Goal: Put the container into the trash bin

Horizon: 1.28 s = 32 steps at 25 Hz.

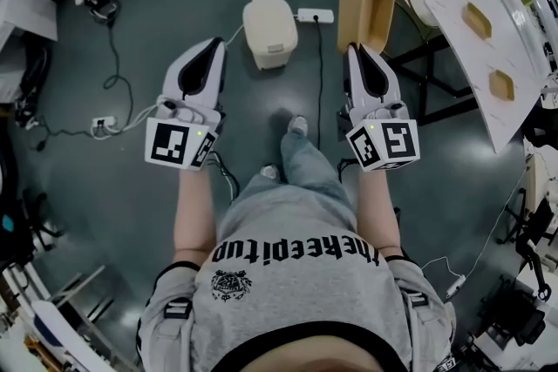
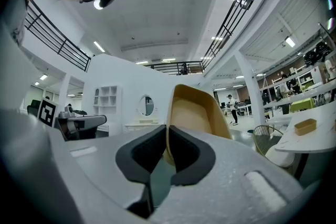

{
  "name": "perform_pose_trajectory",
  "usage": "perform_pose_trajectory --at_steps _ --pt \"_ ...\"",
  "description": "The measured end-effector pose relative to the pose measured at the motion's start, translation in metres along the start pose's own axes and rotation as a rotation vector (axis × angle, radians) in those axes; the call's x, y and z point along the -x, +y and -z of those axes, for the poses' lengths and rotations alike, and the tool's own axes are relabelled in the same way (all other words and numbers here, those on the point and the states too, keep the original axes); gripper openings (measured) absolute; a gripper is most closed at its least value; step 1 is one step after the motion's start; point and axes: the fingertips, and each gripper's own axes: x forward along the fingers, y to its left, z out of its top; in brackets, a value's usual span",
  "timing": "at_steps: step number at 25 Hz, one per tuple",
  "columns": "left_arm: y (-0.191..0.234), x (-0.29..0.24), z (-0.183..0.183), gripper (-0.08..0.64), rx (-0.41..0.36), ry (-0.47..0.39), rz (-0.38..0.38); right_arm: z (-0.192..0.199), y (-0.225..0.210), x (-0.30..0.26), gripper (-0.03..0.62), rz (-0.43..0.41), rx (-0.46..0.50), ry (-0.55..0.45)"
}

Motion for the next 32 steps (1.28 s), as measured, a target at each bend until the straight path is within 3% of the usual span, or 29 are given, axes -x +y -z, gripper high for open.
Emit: perform_pose_trajectory --at_steps 19,32 --pt "0.029 -0.126 0.018 0.014 -0.031 0.003 -0.108 -0.001 -0.094 -0.116 0.021 -0.146 -0.002 0.029" --pt "0.029 -0.161 0.038 0.015 -0.038 0.074 -0.128 0.018 -0.125 -0.152 0.021 -0.199 -0.053 0.058"
